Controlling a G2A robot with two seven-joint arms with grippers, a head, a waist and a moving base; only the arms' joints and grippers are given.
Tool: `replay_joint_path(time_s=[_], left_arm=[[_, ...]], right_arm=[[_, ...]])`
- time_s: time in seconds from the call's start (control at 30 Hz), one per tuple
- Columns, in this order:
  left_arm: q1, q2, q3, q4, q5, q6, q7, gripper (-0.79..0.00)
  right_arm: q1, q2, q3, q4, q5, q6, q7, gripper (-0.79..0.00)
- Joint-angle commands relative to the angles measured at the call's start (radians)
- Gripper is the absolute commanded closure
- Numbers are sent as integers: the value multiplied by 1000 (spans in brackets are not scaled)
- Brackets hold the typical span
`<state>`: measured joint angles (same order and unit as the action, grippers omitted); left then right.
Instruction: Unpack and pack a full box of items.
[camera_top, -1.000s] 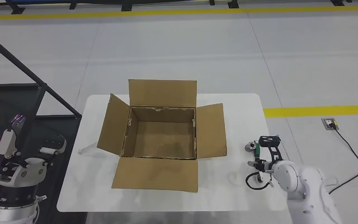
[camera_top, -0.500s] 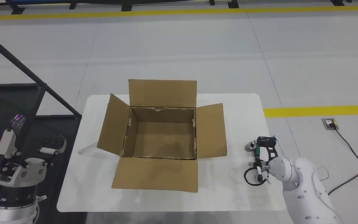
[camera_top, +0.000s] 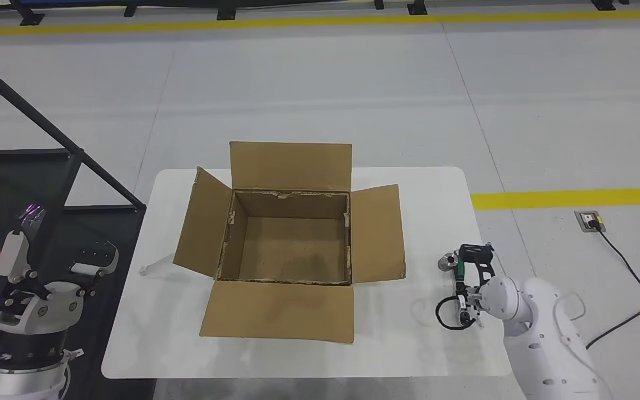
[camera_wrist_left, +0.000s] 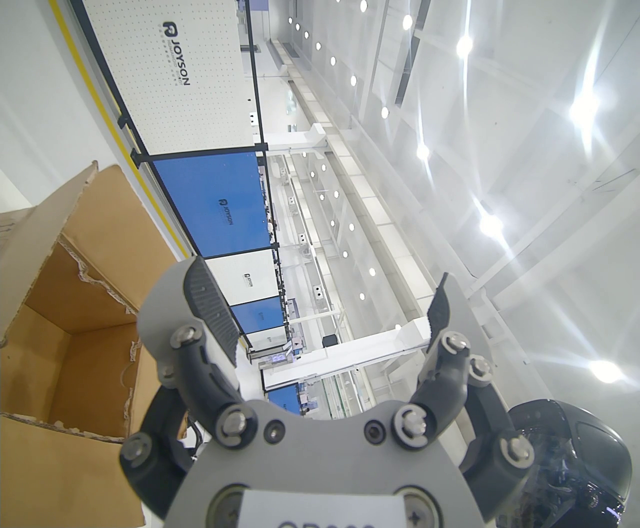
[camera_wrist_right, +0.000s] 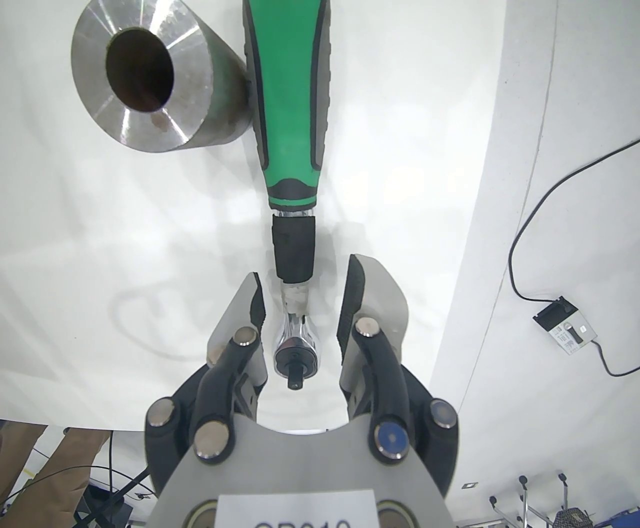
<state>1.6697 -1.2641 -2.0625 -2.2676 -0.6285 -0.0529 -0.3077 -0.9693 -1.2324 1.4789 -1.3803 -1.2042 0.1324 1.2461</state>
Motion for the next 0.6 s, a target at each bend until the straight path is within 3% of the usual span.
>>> replay_joint_path(time_s=[0.0,0.2,0.57], left_arm=[[0,0,0,0,0,0,0,-785],[0,0,0,0,0,0,0,-785],[0,0,0,0,0,0,0,-785]], right_arm=[[0,0,-1,4,2,2,0,-366],[7,1,-10,20,13,1,0,-332],[25,3,-16,50,42,-7,-6,-197]])
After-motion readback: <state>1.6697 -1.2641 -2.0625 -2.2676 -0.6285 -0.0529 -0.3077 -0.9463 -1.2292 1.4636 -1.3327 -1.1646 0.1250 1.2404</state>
